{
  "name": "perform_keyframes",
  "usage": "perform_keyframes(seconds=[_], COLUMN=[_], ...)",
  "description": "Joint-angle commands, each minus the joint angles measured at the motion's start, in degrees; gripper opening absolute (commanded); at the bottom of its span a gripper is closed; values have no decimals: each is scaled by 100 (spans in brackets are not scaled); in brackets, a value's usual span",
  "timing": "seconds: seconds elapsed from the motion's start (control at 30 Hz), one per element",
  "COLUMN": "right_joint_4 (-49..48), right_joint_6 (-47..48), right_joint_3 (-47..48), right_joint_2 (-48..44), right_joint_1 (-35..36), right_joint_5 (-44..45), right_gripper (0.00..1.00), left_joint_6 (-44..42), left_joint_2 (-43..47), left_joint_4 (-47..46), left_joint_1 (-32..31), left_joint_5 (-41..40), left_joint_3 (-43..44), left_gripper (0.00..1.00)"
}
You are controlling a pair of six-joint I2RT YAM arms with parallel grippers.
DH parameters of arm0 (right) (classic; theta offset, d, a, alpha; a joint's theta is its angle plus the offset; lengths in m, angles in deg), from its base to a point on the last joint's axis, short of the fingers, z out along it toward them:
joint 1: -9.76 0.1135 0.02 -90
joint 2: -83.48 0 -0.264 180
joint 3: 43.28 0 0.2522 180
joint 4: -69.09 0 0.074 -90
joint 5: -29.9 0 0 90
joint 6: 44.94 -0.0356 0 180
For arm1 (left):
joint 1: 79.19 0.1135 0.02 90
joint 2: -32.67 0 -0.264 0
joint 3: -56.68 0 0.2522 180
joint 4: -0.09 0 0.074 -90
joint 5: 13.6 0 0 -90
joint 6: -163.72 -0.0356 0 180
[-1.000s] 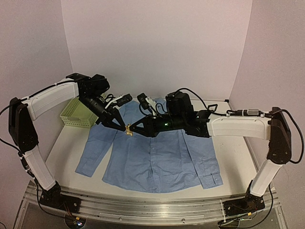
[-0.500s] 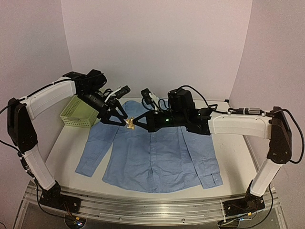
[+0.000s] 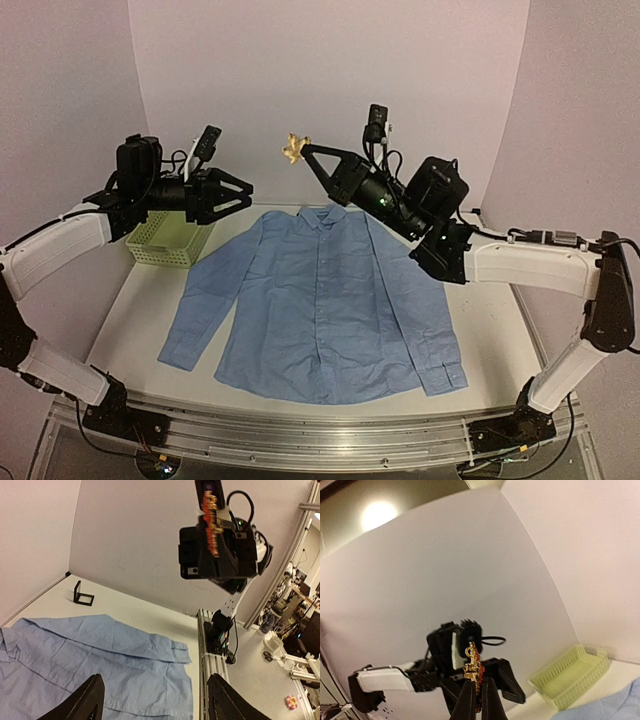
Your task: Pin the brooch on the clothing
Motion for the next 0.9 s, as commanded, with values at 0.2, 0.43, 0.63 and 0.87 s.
perform_keyframes(seconds=[0.2, 0.43, 0.63, 0.87], right_joint_4=[-1926, -1951, -1948, -1942], right_joint_6=[108, 265, 317, 433], right_joint_3=[215, 191, 214, 155], right_joint_2=[458, 482, 570, 537], right_joint_1=[257, 329, 375, 384], right_joint_5=[221, 313, 346, 459], right_gripper=[0, 0, 0, 0], left_joint_6=[2285, 2472, 2615, 2606], left_joint_2=[-281, -445, -597, -573], left_joint_4=[-3327, -3705, -3858, -4157], left_joint_1=[-823, -992, -1124, -1198], left_joint_5=[-610, -649, -900, -796], left_joint_3=[30, 127, 327, 258], left_gripper=[71, 55, 53, 55])
